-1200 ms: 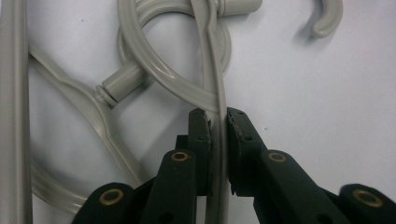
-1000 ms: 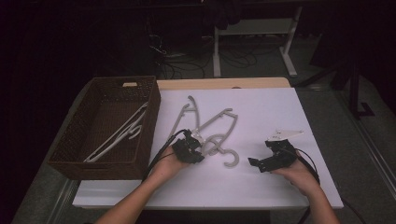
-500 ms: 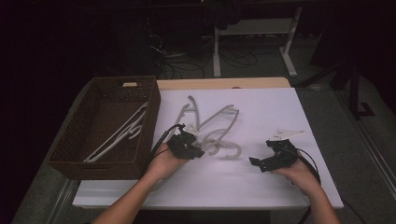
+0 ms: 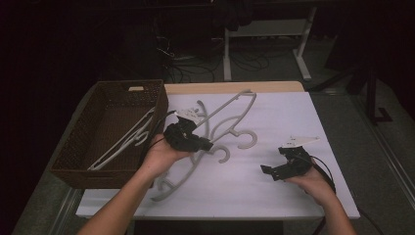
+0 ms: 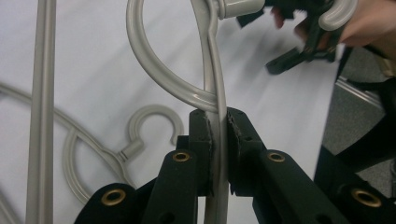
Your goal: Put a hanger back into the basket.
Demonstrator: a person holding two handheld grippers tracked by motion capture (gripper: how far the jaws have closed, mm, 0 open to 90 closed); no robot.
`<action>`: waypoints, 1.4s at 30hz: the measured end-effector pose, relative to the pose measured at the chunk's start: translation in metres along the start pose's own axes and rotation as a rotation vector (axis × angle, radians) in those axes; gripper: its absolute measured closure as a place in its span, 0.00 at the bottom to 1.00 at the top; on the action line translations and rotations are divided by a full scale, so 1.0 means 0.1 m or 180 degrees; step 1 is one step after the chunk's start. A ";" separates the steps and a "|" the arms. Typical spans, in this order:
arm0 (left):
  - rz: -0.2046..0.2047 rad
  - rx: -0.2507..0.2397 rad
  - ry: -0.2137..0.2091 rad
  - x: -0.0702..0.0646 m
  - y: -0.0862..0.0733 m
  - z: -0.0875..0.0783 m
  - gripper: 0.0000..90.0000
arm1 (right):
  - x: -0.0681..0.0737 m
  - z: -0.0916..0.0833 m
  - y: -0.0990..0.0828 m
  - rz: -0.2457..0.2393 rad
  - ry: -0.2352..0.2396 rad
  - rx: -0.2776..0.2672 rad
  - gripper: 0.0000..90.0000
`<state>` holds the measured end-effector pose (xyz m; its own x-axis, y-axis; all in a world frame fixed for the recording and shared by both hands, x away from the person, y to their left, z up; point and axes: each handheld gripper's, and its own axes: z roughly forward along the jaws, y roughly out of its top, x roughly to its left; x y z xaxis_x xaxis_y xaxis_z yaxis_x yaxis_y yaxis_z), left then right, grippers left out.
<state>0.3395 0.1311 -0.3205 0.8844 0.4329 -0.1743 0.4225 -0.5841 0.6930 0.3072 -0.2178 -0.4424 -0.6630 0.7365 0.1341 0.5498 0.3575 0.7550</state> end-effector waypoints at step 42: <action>-0.0340 -0.0248 0.0591 0.86 -0.80 -1.79 0.91 | 0.00 0.02 0.01 0.0019 -0.0026 -0.0009 0.00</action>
<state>0.3464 0.3382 -0.2657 0.7807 0.6127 -0.1229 0.4889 -0.4765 0.7307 0.3089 -0.2164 -0.4428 -0.6554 0.7434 0.1334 0.5524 0.3514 0.7559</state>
